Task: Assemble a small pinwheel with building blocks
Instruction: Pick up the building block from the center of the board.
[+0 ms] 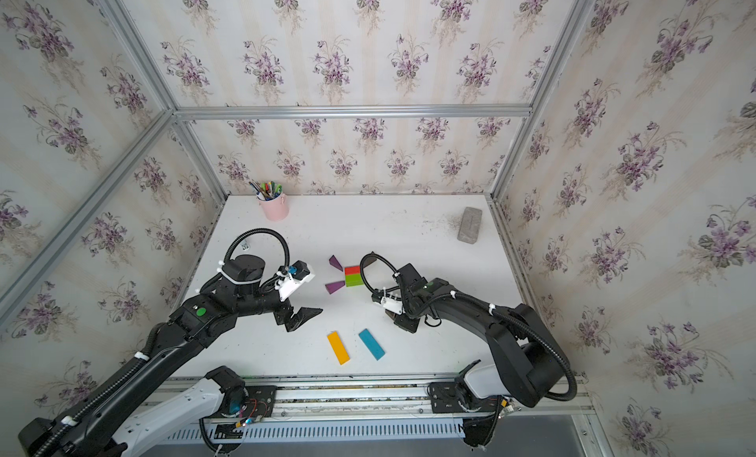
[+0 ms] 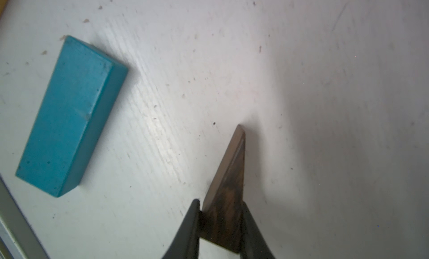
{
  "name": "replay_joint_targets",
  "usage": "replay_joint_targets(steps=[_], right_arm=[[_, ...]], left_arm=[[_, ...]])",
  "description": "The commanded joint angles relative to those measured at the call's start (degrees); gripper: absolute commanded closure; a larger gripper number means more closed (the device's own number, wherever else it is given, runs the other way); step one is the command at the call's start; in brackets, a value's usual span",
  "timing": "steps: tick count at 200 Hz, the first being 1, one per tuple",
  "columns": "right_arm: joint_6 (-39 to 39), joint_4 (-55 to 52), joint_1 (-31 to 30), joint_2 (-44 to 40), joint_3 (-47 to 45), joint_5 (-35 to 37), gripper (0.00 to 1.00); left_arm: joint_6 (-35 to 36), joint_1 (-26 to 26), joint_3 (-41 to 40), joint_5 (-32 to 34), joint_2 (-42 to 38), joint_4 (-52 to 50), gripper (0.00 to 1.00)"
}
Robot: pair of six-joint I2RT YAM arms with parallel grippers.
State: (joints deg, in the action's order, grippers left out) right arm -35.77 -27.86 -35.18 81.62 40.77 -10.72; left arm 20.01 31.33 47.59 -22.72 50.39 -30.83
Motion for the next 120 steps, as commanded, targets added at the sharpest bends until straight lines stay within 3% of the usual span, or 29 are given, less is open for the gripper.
replay_joint_targets(steps=[1, 64, 96, 120], right_arm=[[-0.8, 3.2, 1.3, 2.6, 2.0, -1.9, 0.79], [-2.2, 7.4, 2.7, 14.7, 12.3, -2.0, 0.81], [-7.0, 6.9, 3.5, 18.3, 15.7, -2.5, 0.82], [-11.5, 4.0, 8.6, 19.9, 19.1, -5.2, 0.82]], left_arm=[[0.2, -0.1, 0.3, 0.4, -0.2, 0.0, 0.00], [-0.4, -0.1, 0.6, 11.5, 2.0, -0.1, 0.00], [-0.4, -0.1, 0.5, 12.3, 1.8, 0.0, 0.00], [-0.4, -0.2, 0.4, 12.2, 1.7, 0.0, 0.00]])
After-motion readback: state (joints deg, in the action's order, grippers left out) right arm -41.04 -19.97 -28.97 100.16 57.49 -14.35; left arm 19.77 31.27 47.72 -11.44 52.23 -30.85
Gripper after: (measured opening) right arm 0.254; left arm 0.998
